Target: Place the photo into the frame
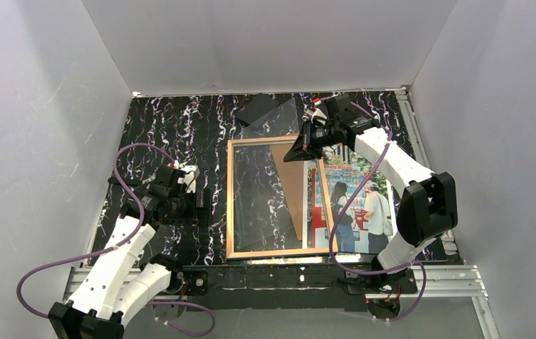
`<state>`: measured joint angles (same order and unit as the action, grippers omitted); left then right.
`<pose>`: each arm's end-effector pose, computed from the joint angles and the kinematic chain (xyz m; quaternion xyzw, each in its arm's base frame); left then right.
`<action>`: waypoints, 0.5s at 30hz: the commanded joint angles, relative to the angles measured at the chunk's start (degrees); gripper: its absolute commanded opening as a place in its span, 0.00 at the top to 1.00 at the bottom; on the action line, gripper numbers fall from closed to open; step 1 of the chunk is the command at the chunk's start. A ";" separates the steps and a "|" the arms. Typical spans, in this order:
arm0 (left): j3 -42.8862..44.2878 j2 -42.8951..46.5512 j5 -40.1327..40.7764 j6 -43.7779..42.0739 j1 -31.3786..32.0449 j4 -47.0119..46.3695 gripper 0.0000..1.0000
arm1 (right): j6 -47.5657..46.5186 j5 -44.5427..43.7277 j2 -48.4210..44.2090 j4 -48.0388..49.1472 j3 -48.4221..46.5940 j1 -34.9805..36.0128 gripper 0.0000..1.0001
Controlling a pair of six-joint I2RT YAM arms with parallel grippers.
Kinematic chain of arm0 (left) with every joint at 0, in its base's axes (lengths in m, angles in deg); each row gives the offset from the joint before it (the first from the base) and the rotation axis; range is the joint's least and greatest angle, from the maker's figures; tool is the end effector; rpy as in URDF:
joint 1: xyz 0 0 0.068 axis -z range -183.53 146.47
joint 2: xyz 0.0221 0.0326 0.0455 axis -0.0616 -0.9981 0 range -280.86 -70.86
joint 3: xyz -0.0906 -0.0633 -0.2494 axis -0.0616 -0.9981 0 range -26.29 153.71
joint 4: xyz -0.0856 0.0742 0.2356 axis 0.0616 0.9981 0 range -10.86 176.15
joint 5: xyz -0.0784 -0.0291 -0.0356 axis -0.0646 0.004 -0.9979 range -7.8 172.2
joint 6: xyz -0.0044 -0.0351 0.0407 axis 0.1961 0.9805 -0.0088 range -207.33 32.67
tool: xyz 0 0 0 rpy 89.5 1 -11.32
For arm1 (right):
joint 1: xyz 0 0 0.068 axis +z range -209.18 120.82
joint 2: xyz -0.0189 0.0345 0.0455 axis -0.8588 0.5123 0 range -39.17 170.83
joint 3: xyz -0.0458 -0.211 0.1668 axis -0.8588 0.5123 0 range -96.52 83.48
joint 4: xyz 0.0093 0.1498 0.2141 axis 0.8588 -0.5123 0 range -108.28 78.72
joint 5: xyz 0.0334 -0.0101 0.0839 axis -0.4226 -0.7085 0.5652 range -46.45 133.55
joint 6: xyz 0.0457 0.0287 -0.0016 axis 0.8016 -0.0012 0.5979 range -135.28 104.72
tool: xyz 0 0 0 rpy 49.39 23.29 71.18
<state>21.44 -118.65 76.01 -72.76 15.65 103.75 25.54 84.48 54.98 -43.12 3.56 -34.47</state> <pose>0.1755 -0.0650 0.3231 0.0630 0.8388 -0.2000 0.5025 0.3184 0.1723 0.3020 -0.0077 0.8787 0.4623 0.1192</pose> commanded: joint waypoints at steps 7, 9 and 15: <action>-0.50 -0.69 0.13 -0.17 -0.35 5.37 0.02 | 1.39 0.77 -2.69 3.08 2.75 0.71 0.99; -0.44 -0.80 0.13 -0.15 -0.34 5.33 0.02 | 1.88 0.48 -3.00 3.15 2.63 0.71 0.99; -0.44 -0.90 0.20 -0.15 -0.37 5.46 0.02 | 3.94 0.35 -3.02 3.36 2.45 0.77 0.99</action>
<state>21.44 -118.93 75.99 -72.76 15.65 103.94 27.70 84.00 54.37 -41.76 6.44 -34.12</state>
